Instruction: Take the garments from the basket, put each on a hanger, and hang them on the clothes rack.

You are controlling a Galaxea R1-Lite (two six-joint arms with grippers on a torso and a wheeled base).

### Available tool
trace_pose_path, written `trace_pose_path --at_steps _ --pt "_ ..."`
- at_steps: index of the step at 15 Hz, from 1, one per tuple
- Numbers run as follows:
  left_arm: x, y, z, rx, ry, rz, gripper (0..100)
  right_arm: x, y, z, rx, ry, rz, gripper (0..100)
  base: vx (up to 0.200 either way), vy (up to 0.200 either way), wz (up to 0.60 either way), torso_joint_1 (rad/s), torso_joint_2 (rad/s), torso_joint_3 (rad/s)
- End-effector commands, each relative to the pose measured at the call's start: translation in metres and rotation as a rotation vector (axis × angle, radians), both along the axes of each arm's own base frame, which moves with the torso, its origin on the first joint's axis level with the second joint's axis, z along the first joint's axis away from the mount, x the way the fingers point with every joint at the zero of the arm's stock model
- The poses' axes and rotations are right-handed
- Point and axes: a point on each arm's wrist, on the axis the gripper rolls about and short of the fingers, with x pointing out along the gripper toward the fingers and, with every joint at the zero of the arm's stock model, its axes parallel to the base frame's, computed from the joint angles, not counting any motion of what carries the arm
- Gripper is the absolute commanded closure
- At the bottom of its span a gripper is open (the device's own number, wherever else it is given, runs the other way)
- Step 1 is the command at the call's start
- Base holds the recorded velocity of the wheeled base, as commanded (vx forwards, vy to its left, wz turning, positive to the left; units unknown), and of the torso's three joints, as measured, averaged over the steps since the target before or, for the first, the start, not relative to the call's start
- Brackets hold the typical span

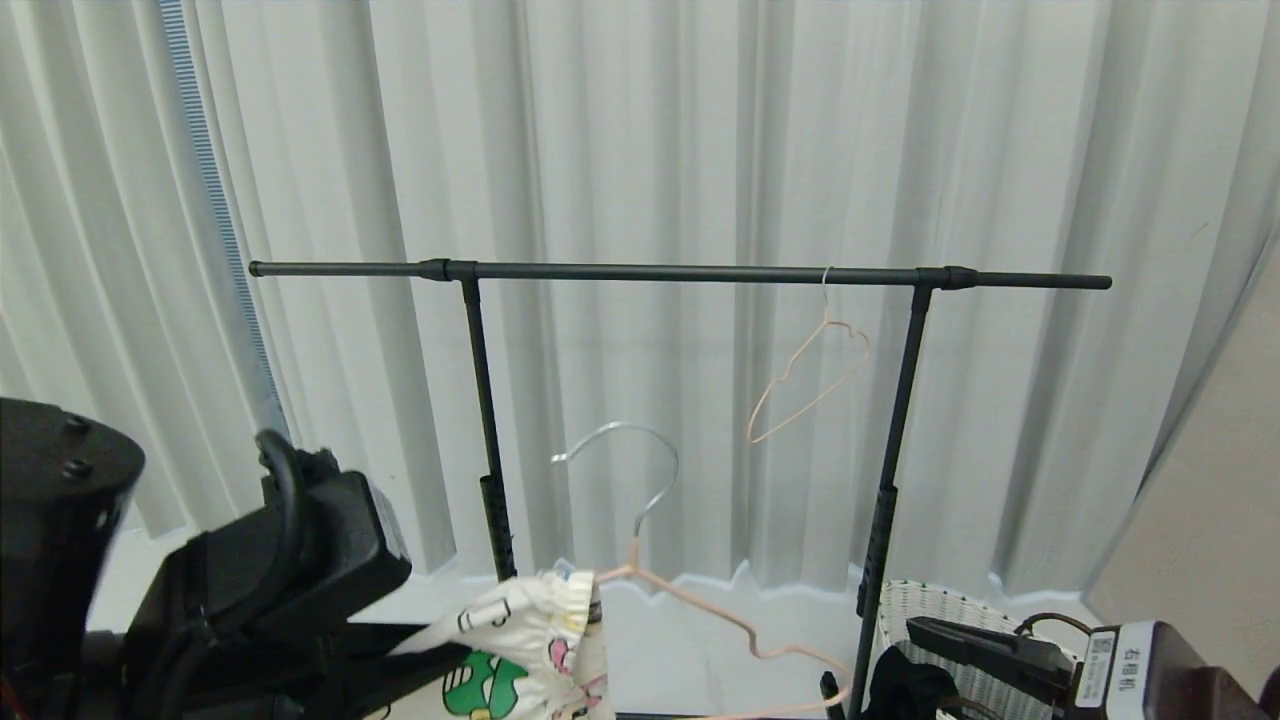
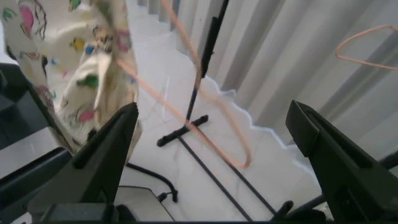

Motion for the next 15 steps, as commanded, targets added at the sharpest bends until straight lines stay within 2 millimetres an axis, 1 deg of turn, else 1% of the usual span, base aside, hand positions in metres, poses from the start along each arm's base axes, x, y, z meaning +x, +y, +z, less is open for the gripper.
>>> trace_pose_path --at_steps 1,3,6,7,8,9,10,11,13,15 --pt "0.015 0.002 0.005 -0.039 -0.058 0.076 100 0.004 0.004 -0.007 -0.021 0.03 -0.014 0 0.0 0.0 0.0 0.0 0.0 0.0" --pt "0.023 0.002 0.012 -0.083 -0.138 0.123 100 0.015 0.015 -0.009 0.004 0.099 -0.059 0 0.0 0.0 0.0 0.0 0.0 0.0" --pt "0.026 0.001 0.021 -0.129 -0.201 0.129 100 0.032 0.051 -0.001 0.127 0.212 -0.115 0 0.0 0.0 0.0 0.0 0.0 0.0" --pt "0.027 0.001 0.022 -0.136 -0.209 0.131 100 0.034 0.056 -0.001 0.138 0.223 -0.119 0 0.0 0.0 0.0 0.0 0.0 0.0" --pt "0.027 0.0 0.027 -0.16 -0.239 0.128 100 0.044 0.069 -0.004 0.152 0.255 -0.148 0 0.0 0.0 0.0 0.0 0.0 0.0" --pt "0.027 0.001 0.029 -0.169 -0.25 0.127 100 0.051 0.074 -0.007 0.157 0.267 -0.17 0 0.0 0.0 0.0 0.0 0.0 0.0" --pt "0.026 0.0 0.031 -0.177 -0.257 0.123 100 0.061 0.078 -0.013 0.147 0.279 -0.206 0 0.0 0.0 0.0 0.0 0.0 0.0" --pt "0.027 0.0 0.034 -0.184 -0.265 0.12 100 0.067 0.08 -0.02 0.125 0.286 -0.227 0 0.0 0.0 0.0 0.0 0.0 0.0" --pt "0.027 -0.002 0.038 -0.193 -0.276 0.114 100 0.07 0.085 -0.028 0.101 0.295 -0.231 0 0.0 0.0 0.0 0.0 0.0 0.0" --pt "0.027 -0.002 0.038 -0.194 -0.275 0.112 100 0.069 0.09 -0.029 0.1 0.297 -0.219 0 0.0 0.0 0.0 0.0 0.0 0.0"
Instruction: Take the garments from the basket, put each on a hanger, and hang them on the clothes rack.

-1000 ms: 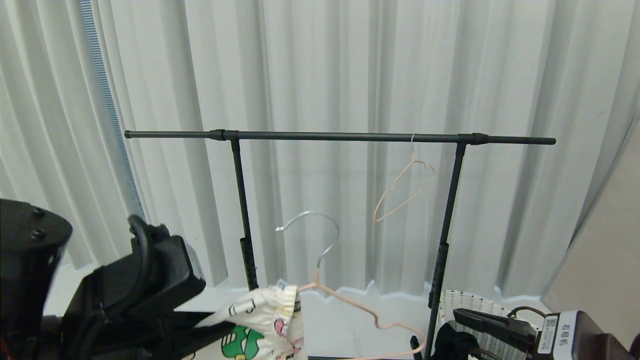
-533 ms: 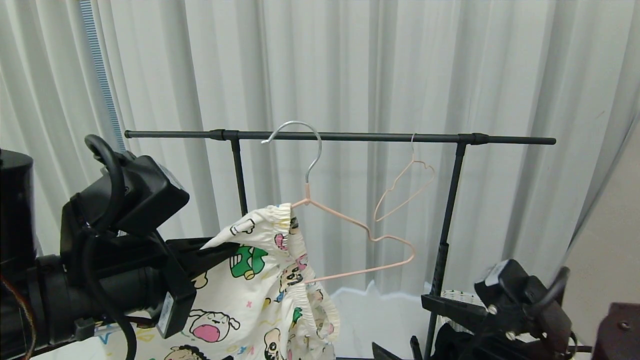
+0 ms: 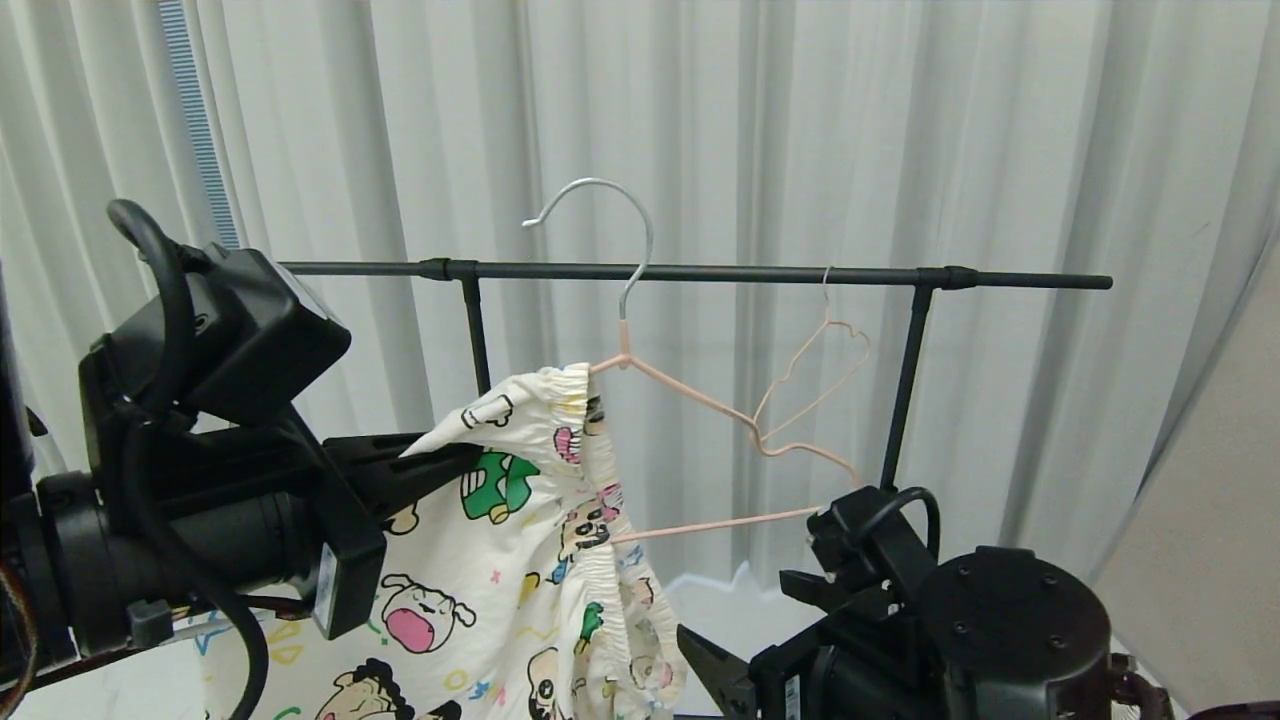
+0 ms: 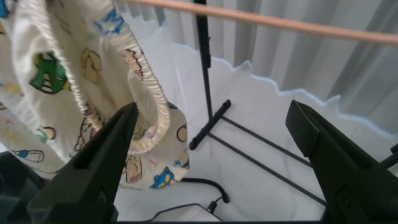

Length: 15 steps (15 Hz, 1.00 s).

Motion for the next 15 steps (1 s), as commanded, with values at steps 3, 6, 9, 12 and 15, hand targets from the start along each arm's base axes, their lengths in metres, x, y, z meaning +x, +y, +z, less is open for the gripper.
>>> trace_pose_path --at_steps 3,6,9,12,15 --pt "-0.004 -0.004 0.001 -0.004 -0.004 -0.036 100 0.003 0.009 -0.016 -0.049 0.02 0.004 0 0.0 0.0 0.0 0.0 0.0 0.0" --pt "-0.004 -0.005 0.001 -0.004 -0.004 -0.035 100 0.002 0.005 -0.027 -0.096 0.038 0.001 0 0.0 0.0 0.0 0.0 0.0 0.0" --pt "-0.004 -0.004 0.002 -0.021 0.005 -0.023 100 0.0 -0.012 -0.04 -0.162 0.057 -0.031 0 0.0 0.0 0.0 0.0 0.0 0.0" --pt "-0.001 -0.002 -0.001 -0.034 -0.008 -0.003 100 0.009 -0.037 -0.041 -0.192 0.061 -0.102 0 0.0 0.0 0.0 0.0 0.0 0.0" --pt "0.002 0.005 -0.005 -0.027 -0.016 0.041 100 0.022 -0.061 -0.038 -0.212 0.046 -0.185 0 0.0 0.0 0.0 0.0 0.0 0.0"
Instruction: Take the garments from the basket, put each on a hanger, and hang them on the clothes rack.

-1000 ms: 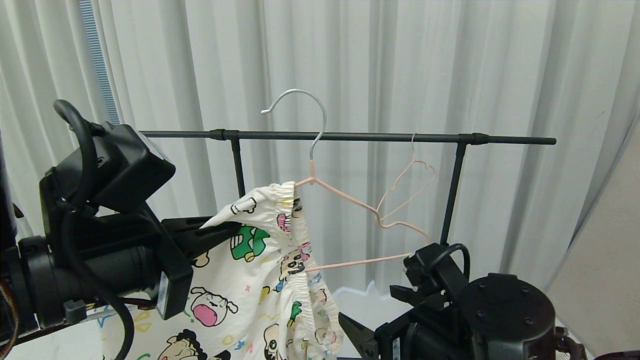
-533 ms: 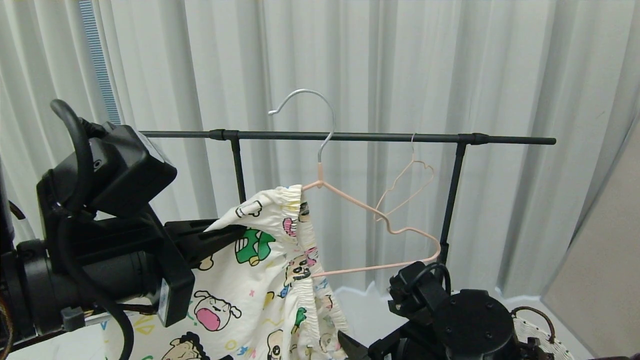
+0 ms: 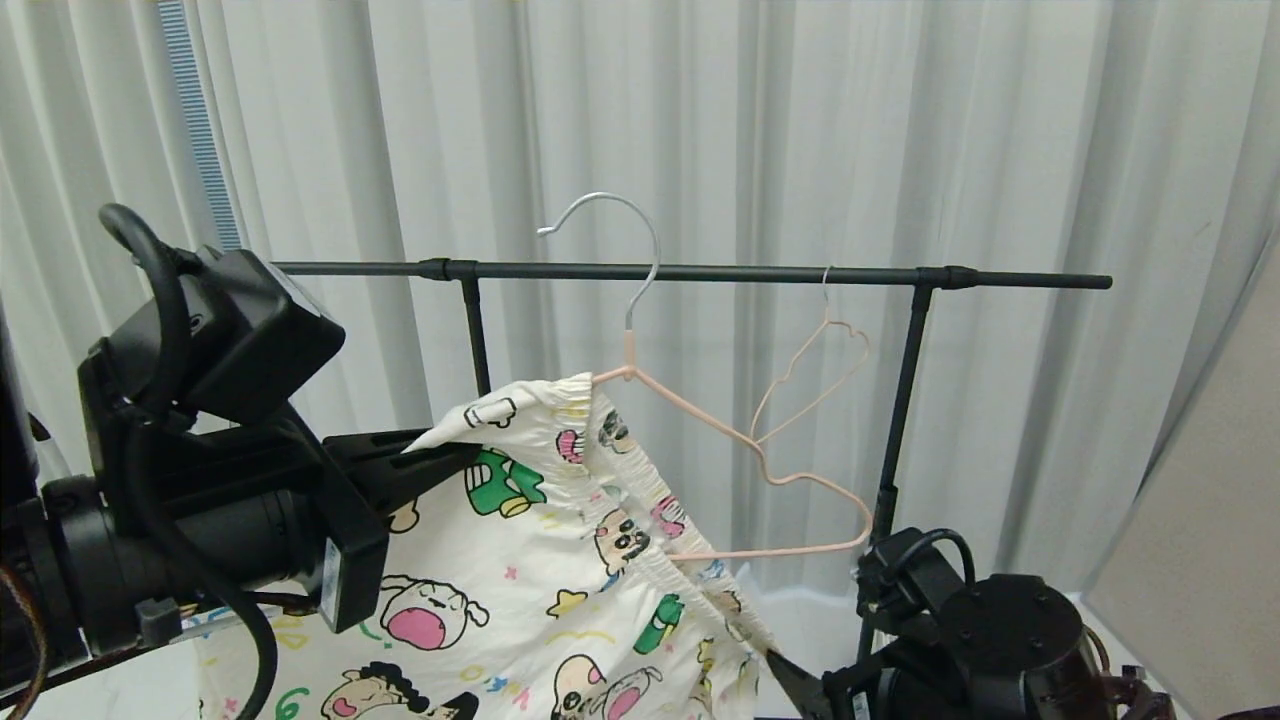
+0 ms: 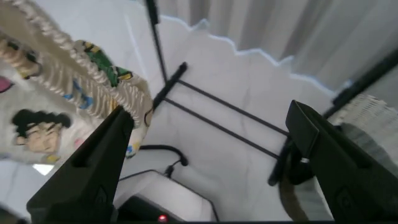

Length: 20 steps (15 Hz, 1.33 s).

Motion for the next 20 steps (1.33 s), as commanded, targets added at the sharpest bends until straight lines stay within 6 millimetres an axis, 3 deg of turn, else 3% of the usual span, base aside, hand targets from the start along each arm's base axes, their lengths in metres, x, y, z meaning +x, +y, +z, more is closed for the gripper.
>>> trace_pose_path --at_steps 1,4,8,13,17,18,20 --pt "0.002 0.005 -0.002 0.005 -0.001 0.029 100 0.007 -0.02 0.006 0.001 -0.018 -0.065 0 0.0 0.0 0.0 0.0 0.0 0.0" --pt "0.001 0.007 -0.007 0.059 -0.017 0.017 100 0.019 -0.036 0.012 0.0 -0.04 -0.134 0 0.0 0.0 0.0 0.0 0.0 0.0" --pt "-0.004 0.014 -0.03 0.192 -0.029 -0.065 100 0.029 -0.054 0.022 0.002 -0.079 -0.143 0 0.0 0.0 0.0 0.0 0.0 0.0" --pt "0.005 0.019 -0.04 0.233 -0.028 -0.029 100 0.035 -0.06 0.033 0.003 -0.121 -0.113 0 0.0 0.0 0.0 0.0 0.0 0.0" --pt "0.017 0.017 -0.06 0.36 0.013 0.075 100 0.022 -0.052 0.066 0.019 -0.142 0.06 0 0.0 0.0 0.0 0.0 0.0 0.0" --pt "0.023 0.012 -0.06 0.322 0.003 0.082 100 0.01 -0.046 0.081 0.029 -0.132 0.137 0 0.0 0.0 0.0 0.0 0.0 0.0" --pt "0.021 -0.001 -0.056 0.178 0.016 0.075 100 -0.006 -0.039 0.092 0.045 -0.123 0.241 0 0.0 0.0 0.0 0.0 0.0 0.0"
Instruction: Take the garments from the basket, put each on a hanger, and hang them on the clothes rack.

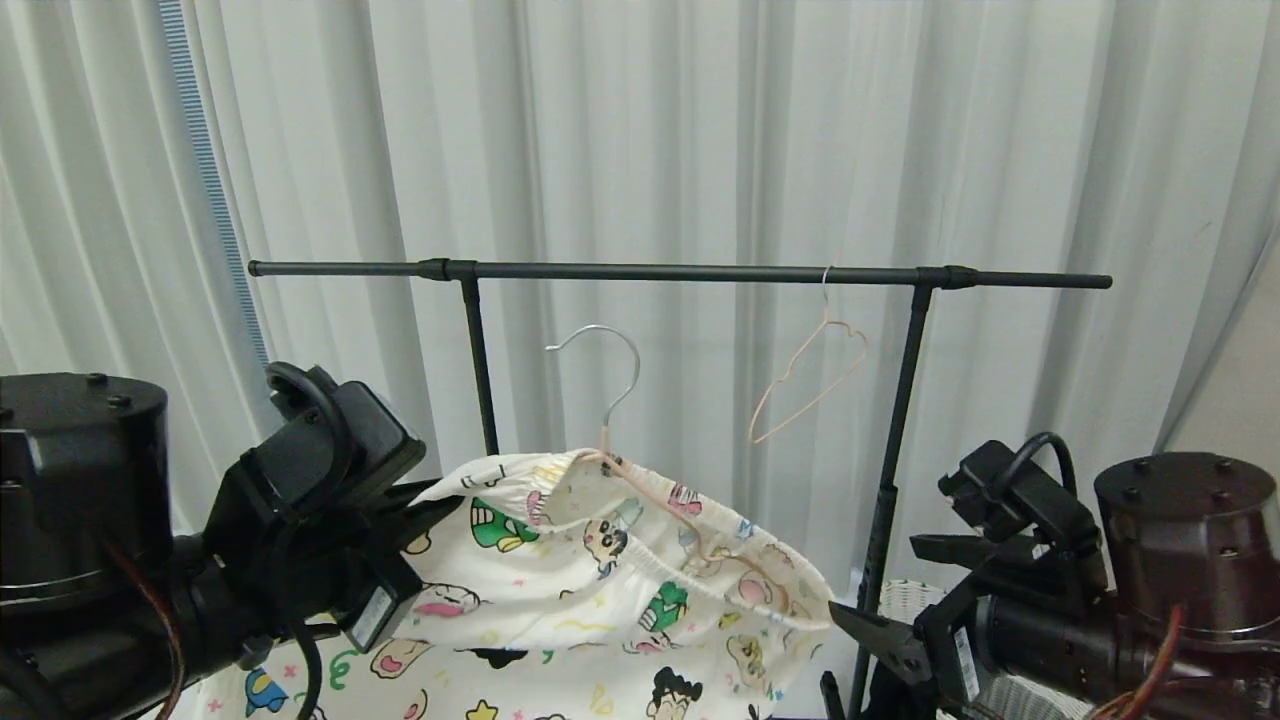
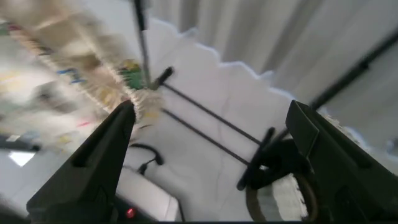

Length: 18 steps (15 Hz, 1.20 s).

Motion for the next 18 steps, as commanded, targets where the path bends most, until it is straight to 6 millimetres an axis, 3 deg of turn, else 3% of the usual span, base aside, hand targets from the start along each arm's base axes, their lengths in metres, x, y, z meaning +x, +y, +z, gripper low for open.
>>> trace_pose_path --at_steps 1,4,8,11,14,18 --pt "-0.001 -0.012 -0.002 -0.081 0.04 -0.02 100 -0.017 0.005 0.024 0.068 -0.048 0.097 0 0.0 0.0 0.0 0.0 0.0 0.0" --pt "-0.008 -0.01 -0.007 -0.113 0.036 -0.029 100 -0.02 0.007 0.028 0.02 -0.104 0.214 0 0.0 0.0 0.0 0.0 0.0 0.0" --pt "-0.024 -0.014 -0.013 -0.165 0.032 -0.186 100 -0.016 0.016 0.036 -0.046 -0.128 0.385 0 0.0 0.0 0.0 0.0 0.0 0.0" --pt "-0.032 -0.022 -0.009 -0.191 0.015 -0.289 100 -0.008 0.035 0.034 -0.057 -0.114 0.49 0 0.0 0.0 0.0 0.0 0.0 0.0" --pt "-0.037 -0.025 -0.007 -0.194 0.011 -0.322 100 -0.001 0.048 0.027 -0.07 -0.091 0.509 0 0.0 0.0 0.0 0.0 0.0 0.0" --pt "-0.039 -0.026 -0.005 -0.199 0.003 -0.339 100 -0.003 0.046 0.024 -0.084 -0.047 0.529 0 0.0 0.0 0.0 0.0 0.0 0.0"
